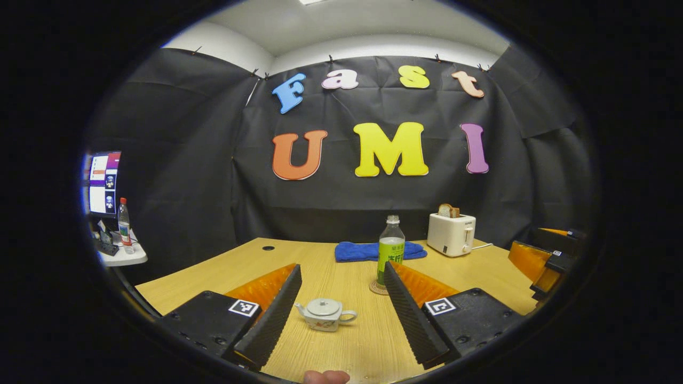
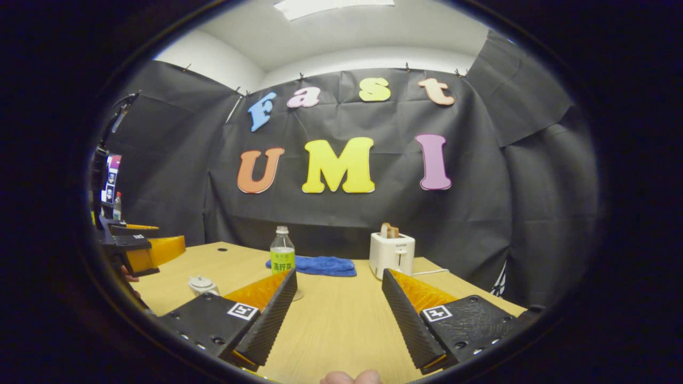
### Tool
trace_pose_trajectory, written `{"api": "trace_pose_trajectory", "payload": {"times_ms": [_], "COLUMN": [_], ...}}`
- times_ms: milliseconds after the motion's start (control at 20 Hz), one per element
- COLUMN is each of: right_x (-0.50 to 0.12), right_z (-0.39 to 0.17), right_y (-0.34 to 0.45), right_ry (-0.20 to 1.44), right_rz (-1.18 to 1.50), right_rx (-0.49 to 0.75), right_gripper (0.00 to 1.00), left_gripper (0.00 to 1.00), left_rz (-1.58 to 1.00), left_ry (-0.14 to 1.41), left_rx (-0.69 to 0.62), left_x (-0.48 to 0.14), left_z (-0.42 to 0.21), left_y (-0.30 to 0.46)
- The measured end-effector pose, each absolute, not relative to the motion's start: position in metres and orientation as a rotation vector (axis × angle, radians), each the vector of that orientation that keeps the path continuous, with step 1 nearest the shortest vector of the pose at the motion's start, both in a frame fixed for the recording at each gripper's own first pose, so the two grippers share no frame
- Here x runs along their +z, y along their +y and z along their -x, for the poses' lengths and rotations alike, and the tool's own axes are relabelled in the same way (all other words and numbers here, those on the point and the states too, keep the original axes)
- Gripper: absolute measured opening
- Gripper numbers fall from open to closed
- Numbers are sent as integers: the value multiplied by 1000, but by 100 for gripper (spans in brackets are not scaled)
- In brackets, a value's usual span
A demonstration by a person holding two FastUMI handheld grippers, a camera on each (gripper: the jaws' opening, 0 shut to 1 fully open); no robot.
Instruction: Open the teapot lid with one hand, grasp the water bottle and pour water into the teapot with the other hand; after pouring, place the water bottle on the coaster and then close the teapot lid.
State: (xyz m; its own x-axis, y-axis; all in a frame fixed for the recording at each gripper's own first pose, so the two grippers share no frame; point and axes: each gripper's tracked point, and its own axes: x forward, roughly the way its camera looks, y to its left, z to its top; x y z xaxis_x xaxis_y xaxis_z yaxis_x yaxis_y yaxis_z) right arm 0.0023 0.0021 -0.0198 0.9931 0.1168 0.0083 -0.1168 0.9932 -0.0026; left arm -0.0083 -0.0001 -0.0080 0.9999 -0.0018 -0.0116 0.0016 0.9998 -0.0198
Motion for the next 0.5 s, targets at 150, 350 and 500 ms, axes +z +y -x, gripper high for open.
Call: {"api": "trace_pose_trajectory", "payload": {"times_ms": [150,350,500], "right_x": [-16,-14,-15], "right_z": [9,17,19], "right_y": [-1,2,6], "right_ry": [-22,-18,-9], "right_rz": [8,-1,-8], "right_rx": [96,84,81], "right_gripper": [98,98,95], "left_gripper": [96,97,96], "left_rz": [4,20,7], "left_ry": [16,20,12], "left_rx": [-7,-8,9], "left_x": [-8,-7,-4], "left_z": [17,23,24], "left_y": [-5,-5,0]}}
